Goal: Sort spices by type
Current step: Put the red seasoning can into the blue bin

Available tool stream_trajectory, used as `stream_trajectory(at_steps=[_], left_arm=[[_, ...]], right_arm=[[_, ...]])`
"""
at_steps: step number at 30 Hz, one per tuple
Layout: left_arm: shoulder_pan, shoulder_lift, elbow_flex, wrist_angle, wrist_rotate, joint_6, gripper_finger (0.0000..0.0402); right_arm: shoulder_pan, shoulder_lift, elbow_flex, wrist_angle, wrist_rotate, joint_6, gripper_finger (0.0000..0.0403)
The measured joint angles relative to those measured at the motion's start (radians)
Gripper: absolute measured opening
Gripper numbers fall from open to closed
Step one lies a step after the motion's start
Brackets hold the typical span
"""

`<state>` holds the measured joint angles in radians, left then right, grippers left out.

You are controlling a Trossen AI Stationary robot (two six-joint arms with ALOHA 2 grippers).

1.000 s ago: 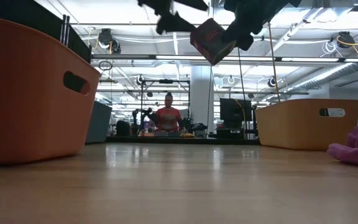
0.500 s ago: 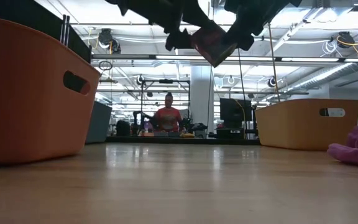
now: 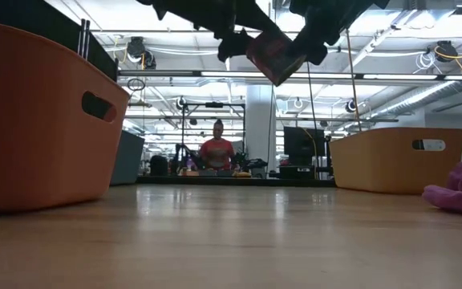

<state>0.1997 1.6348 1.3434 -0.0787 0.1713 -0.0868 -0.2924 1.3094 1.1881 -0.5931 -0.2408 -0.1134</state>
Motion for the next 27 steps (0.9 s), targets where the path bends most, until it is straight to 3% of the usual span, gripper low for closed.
stream_trajectory(at_steps=[3,13,21,23,27], left_arm=[[-0.002,0.000,0.001,-0.027,0.009,0.029,0.0232],[-0.011,-0.001,0.002,-0.038,-0.025,0.019,0.0229],[0.006,-0.031,0.000,-0.083,-0.088,-0.043,0.0229],[0.010,-0.051,0.000,-0.121,-0.126,-0.069,0.0229],[0.042,-0.130,0.001,-0.369,-0.309,-0.164,0.0229]], right_arm=[[0.000,0.000,0.000,-0.001,-0.007,-0.001,0.0157],[0.001,0.000,-0.001,0.002,-0.005,-0.007,0.0158],[-0.002,-0.002,0.000,0.026,0.074,0.077,0.0313],[-0.009,-0.001,0.000,0.022,0.078,0.087,0.0328],[-0.036,-0.006,0.000,-0.008,0.095,0.111,0.0329]])
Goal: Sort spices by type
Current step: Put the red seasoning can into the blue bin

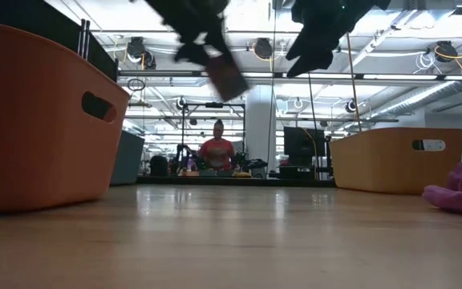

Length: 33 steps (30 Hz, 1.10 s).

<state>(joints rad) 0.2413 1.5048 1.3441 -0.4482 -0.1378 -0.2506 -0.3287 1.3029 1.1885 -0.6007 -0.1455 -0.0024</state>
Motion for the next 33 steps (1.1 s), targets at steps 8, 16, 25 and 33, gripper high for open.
stream_trajectory(at_steps=[8,16,25,33], left_arm=[[0.142,-0.220,0.000,-0.711,-0.226,-0.513,0.0229],[0.277,-0.260,-0.031,-0.969,-0.197,-0.649,0.0229],[0.489,-0.182,-0.077,-0.852,-0.084,-0.500,0.0229],[0.626,-0.108,-0.125,-0.790,-0.043,-0.418,0.0229]], right_arm=[[-0.027,-0.003,0.000,-0.008,-0.010,0.021,0.0320],[-0.033,-0.002,0.000,0.029,-0.023,0.039,0.0320],[-0.046,-0.002,0.000,0.037,-0.044,0.055,0.0320],[-0.046,-0.002,0.000,0.037,-0.043,0.069,0.0320]])
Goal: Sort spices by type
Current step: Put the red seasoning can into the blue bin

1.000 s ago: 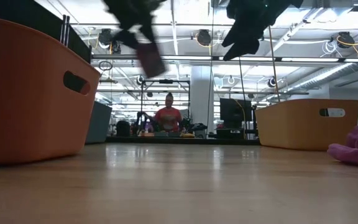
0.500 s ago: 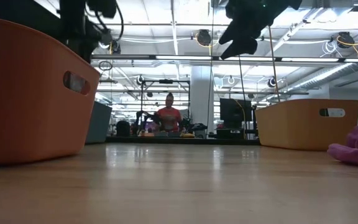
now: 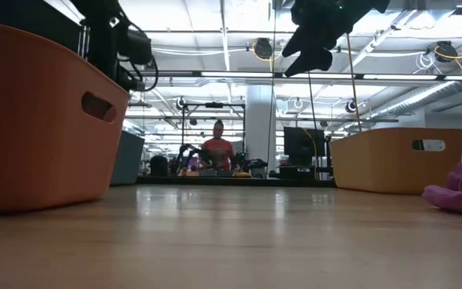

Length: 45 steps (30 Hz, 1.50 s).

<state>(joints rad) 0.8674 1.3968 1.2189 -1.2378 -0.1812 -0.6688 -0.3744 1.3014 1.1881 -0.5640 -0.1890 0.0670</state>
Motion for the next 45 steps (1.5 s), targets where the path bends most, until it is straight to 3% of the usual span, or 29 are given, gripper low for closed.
stream_trajectory(at_steps=[13,21,25,33,38,45], left_arm=[[0.042,0.006,-0.180,0.140,0.018,0.114,0.0229],[0.042,-0.061,-0.317,0.331,0.005,0.133,0.0229],[0.042,-0.087,-0.362,0.338,-0.018,0.156,0.0229],[0.042,-0.102,-0.425,0.396,-0.030,0.178,0.0229],[0.042,-0.103,-0.428,0.401,-0.031,0.155,0.0261],[0.042,-0.104,-0.428,0.400,-0.031,0.105,0.0270]], right_arm=[[0.000,0.000,0.000,0.000,0.006,-0.004,0.0320],[0.000,0.000,0.000,0.000,0.006,-0.007,0.0320],[0.000,0.001,0.000,0.001,0.006,-0.008,0.0320],[0.000,0.001,0.000,0.016,0.015,-0.026,0.0320],[-0.001,0.001,0.000,0.015,0.035,-0.034,0.0320],[-0.006,0.001,0.000,0.014,0.035,-0.034,0.0320]])
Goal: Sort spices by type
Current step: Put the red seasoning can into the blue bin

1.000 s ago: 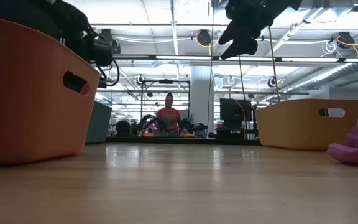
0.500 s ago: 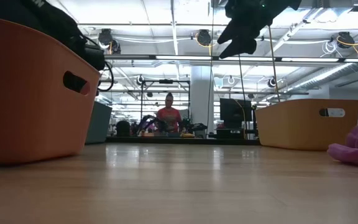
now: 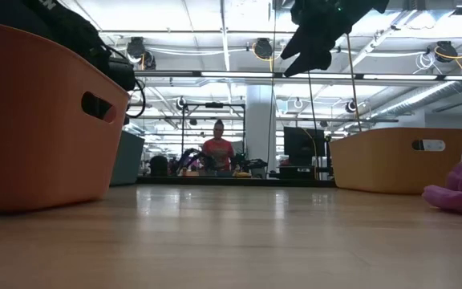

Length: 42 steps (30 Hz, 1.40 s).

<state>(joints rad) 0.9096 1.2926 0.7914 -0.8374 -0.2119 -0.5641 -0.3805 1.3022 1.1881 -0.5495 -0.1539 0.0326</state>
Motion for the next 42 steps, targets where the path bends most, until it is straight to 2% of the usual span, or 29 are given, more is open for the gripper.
stream_trajectory(at_steps=[14,22,24,27,31,35,37,42], left_arm=[[0.000,-0.113,0.029,-0.019,0.006,-0.006,0.0274],[0.002,-0.133,0.087,0.077,-0.021,0.018,0.0268],[0.015,-0.121,0.097,0.092,-0.049,0.023,0.0252],[0.055,-0.097,0.097,0.096,-0.039,0.049,0.0207],[0.091,-0.058,0.097,0.090,0.016,0.050,0.0118],[0.102,-0.023,0.097,0.120,0.028,0.045,0.0024],[0.106,-0.013,0.097,0.130,0.019,0.022,0.0010],[0.110,0.021,0.097,0.139,0.006,0.018,0.0016]], right_arm=[[0.000,0.000,0.000,-0.001,0.002,0.000,0.0320],[0.000,0.004,0.000,0.001,0.002,0.000,0.0320],[-0.001,0.010,0.000,-0.001,0.002,0.000,0.0320],[0.000,0.022,0.000,0.001,0.001,0.000,0.0320],[0.000,0.042,0.000,-0.003,-0.001,0.001,0.0320],[0.000,0.058,0.000,-0.001,-0.002,0.000,0.0320],[0.000,0.060,-0.001,-0.001,-0.002,0.000,0.0320],[0.000,0.060,0.000,0.002,-0.002,0.000,0.0320]])
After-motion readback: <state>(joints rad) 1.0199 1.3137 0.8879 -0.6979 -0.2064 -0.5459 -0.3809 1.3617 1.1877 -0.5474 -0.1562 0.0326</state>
